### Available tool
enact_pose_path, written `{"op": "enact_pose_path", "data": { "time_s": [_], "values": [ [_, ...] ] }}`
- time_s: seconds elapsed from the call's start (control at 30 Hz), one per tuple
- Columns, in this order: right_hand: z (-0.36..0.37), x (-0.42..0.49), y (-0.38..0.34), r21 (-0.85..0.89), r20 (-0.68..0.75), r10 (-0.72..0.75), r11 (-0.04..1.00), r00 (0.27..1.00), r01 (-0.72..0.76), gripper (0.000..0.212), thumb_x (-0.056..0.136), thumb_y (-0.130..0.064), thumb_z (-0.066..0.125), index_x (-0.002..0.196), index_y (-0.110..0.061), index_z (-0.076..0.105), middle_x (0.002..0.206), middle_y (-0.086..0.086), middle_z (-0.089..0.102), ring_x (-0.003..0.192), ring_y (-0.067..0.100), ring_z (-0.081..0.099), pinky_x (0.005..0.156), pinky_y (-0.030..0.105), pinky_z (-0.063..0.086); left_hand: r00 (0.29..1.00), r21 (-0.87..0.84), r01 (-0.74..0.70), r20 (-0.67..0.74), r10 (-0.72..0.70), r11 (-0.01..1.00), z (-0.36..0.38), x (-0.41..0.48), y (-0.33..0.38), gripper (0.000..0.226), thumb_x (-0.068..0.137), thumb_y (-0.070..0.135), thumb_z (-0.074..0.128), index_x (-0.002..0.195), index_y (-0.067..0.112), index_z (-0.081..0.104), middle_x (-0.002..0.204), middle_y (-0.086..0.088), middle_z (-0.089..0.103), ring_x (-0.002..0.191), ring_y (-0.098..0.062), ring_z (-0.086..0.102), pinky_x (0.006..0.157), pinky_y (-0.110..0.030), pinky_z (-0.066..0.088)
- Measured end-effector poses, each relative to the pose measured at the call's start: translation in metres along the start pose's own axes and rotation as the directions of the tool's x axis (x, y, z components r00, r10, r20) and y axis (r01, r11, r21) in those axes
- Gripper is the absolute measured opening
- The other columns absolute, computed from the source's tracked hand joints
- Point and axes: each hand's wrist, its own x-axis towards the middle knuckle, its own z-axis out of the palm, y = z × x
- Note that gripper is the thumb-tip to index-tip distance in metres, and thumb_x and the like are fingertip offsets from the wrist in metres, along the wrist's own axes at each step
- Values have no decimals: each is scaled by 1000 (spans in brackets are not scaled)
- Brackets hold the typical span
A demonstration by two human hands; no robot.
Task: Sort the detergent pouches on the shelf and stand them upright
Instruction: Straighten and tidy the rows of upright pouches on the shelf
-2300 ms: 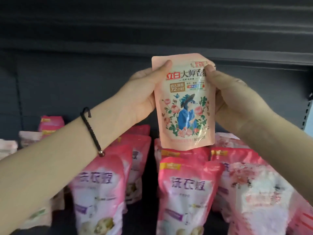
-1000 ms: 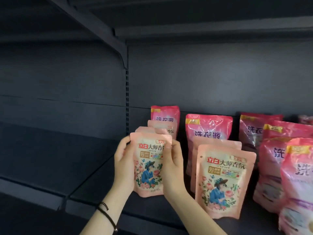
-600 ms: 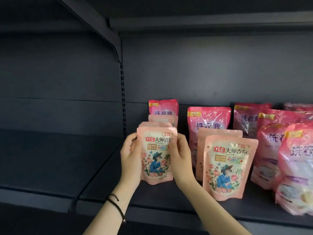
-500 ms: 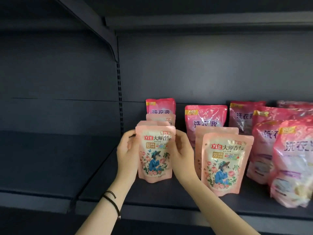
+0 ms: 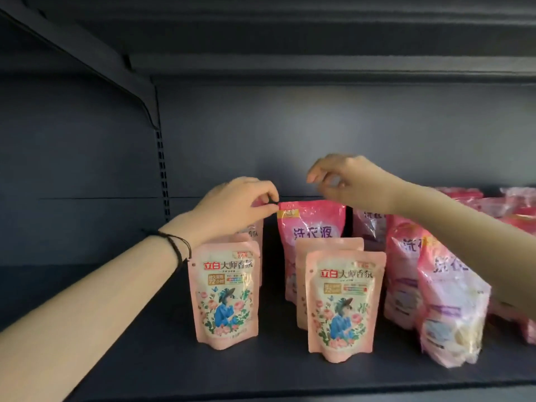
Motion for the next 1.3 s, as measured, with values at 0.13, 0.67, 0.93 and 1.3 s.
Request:
{"op": "enact_pose_path", "data": {
  "time_s": [0.13, 0.67, 0.93, 1.3],
  "values": [
    [-7, 11, 48, -282, 316, 45, 958, 948, 48, 34, 88, -23, 61, 122, -24, 56, 114, -2, 58, 96, 14, 57, 86, 33, 50, 994, 245, -92, 81, 75, 965, 11, 45, -1, 34, 90, 55, 51, 118, 36, 57, 109, 11, 61, 100, -12, 56, 73, -28, 39],
    [-20, 56, 125, 207, 419, 35, 969, 907, -133, 28, 82, -11, 71, 59, -12, 54, 57, -1, 48, 53, 5, 44, 61, 24, 40, 931, -574, 365, 206, -302, 733, 33, 105, -4, 10, 77, 16, 77, 80, 8, 72, 79, -9, 72, 67, -11, 62, 63, -22, 49],
    [-34, 65, 140, 805, 337, 121, 476, 934, -353, 16, 71, -27, 72, 86, -22, 70, 91, -3, 75, 84, 12, 70, 86, 29, 50, 777, -999, 4, 36, -628, -52, 25, 138, 39, 7, 82, 7, 68, 76, 7, 67, 67, -2, 72, 62, -12, 69, 59, -25, 58],
    [-69, 38, 73, 981, -167, 357, 156, 919, 117, 14, 94, -7, 56, 84, -9, 66, 70, 1, 72, 60, 12, 67, 58, 24, 55, 802, -970, -171, -37, -596, -171, -22, 137, 94, 7, 85, 16, 69, 83, 9, 68, 83, -6, 74, 76, -15, 72, 75, -33, 60]
  ]
}}
